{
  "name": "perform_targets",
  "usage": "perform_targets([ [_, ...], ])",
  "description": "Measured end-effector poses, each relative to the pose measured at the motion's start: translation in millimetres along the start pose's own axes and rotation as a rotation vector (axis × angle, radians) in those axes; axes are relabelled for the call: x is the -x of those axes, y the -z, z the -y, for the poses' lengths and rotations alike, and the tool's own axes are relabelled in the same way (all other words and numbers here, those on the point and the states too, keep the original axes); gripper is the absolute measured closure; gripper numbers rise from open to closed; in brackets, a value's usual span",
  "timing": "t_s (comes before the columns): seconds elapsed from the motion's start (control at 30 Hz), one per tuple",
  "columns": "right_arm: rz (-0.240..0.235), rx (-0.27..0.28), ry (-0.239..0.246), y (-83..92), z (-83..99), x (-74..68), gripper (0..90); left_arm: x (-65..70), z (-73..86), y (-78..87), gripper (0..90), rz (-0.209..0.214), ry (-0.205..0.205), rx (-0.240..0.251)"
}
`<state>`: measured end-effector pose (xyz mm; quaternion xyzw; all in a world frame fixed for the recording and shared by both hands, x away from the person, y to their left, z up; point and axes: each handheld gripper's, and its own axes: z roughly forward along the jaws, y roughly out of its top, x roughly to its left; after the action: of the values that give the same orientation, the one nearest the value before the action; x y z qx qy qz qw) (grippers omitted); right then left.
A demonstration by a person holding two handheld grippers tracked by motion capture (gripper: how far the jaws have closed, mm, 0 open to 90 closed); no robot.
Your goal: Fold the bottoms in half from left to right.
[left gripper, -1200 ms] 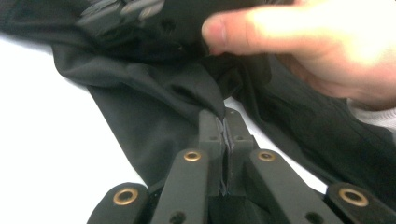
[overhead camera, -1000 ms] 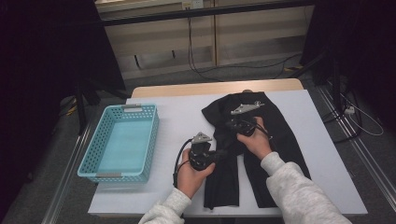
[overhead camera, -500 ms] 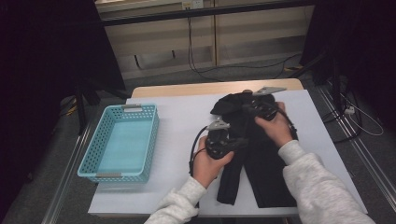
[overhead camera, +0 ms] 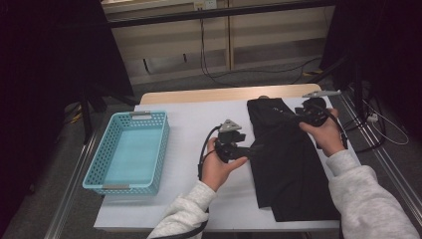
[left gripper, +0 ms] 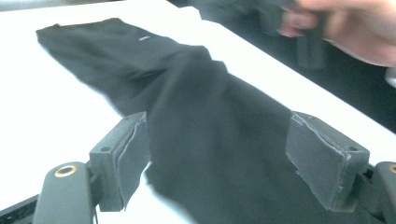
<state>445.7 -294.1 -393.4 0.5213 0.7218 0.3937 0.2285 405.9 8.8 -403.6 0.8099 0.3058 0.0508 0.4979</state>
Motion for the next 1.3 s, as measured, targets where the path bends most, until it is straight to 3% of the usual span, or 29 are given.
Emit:
perform_targets([
  [0.2, -0.06, -0.045, 0.036, 3.6, 32.3, -21.3, 37.3, -28.2, 22.6, 13.4, 16.2, -0.046, 0.006, -0.038],
  [0.33, -0.073, -0.035, 0.031, 14.2, 51.1, -30.1, 35.3, -41.8, 35.2, 20.7, 15.3, -0.083, 0.006, -0.039],
  [0.47, -0.057, -0.039, 0.035, 23.4, 64.5, -33.9, 32.2, -53.3, 42.3, 26.0, 14.2, -0.116, -0.015, -0.063],
  [0.53, -0.039, -0.048, 0.034, 27.7, 71.7, -33.2, 30.9, -58.0, 43.4, 27.9, 14.1, -0.123, -0.006, -0.06],
  [0.67, -0.007, -0.056, -0.019, 37.5, 84.3, -26.8, 29.5, -65.2, 44.8, 29.0, 13.4, -0.128, 0.005, -0.057],
  [0.73, 0.001, -0.059, -0.028, 42.7, 89.1, -25.3, 33.7, -66.9, 45.6, 28.1, 12.7, -0.146, -0.003, -0.073],
  [0.93, 0.023, -0.098, -0.008, 53.0, 102.7, -24.8, 52.3, -64.9, 42.2, 26.0, 12.2, -0.142, -0.02, -0.066],
  [1.2, 0.019, -0.192, 0.025, 49.6, 115.2, -32.5, 69.2, -63.1, 42.2, 24.3, 12.3, -0.139, -0.031, -0.072],
  [1.3, 0.0, -0.195, 0.021, 49.1, 114.9, -34.1, 85.8, -62.8, 42.6, 25.1, 12.4, -0.141, -0.028, -0.07],
])
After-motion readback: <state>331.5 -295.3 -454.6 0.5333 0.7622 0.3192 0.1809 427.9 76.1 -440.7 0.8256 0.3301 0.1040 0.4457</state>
